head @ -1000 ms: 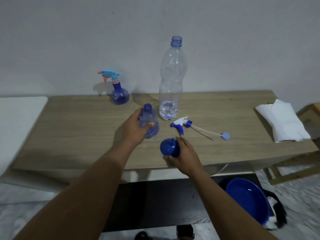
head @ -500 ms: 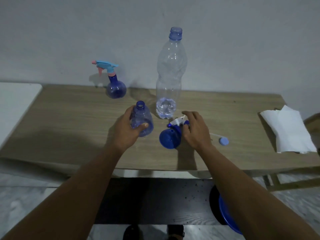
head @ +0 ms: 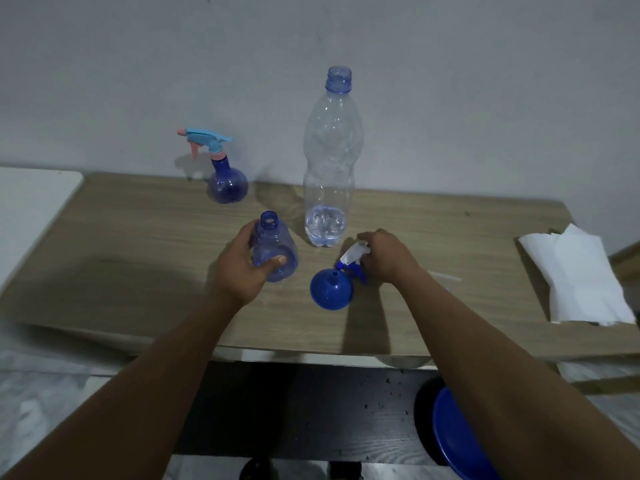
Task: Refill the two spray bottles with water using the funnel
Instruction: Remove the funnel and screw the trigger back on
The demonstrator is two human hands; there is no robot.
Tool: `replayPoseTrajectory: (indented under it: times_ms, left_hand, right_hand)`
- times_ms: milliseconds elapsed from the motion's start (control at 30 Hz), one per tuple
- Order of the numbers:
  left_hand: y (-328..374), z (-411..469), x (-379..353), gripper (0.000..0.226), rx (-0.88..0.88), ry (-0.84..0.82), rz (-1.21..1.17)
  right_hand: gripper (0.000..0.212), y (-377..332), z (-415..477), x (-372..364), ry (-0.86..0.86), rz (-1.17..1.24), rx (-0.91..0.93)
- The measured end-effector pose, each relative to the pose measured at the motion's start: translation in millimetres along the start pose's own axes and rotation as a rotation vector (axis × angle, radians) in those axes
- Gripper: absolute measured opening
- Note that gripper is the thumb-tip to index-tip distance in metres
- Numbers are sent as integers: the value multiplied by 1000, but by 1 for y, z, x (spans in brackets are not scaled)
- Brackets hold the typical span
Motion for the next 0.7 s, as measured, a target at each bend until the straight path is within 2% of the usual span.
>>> replayPoseTrajectory:
  times_ms: [67, 300, 467, 700]
  left_hand:
    - [4, -2, -1, 62, -6, -4, 0]
    - [6, -8, 5, 63, 12, -22, 63]
    - [7, -8, 7, 65, 2, -41, 79]
    - [5, -5, 11, 59, 15, -54, 104]
  right_hand:
    - [51, -1, -9, 15, 58, 52, 5]
    - [33, -33, -56, 85, 298, 223, 66]
    - [47, -87, -82, 123, 435, 497, 158]
    - [35, -158, -79, 147, 614, 625, 272]
Point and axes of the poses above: each hand's wrist, its own z-axis towards the middle knuckle, its own x-axis out of the back of the hand, y = z × x, the point moved 6 cm from there along z, towards the middle knuckle, and after that the axes turned 10 degrees about x, right-handed, at the moved point
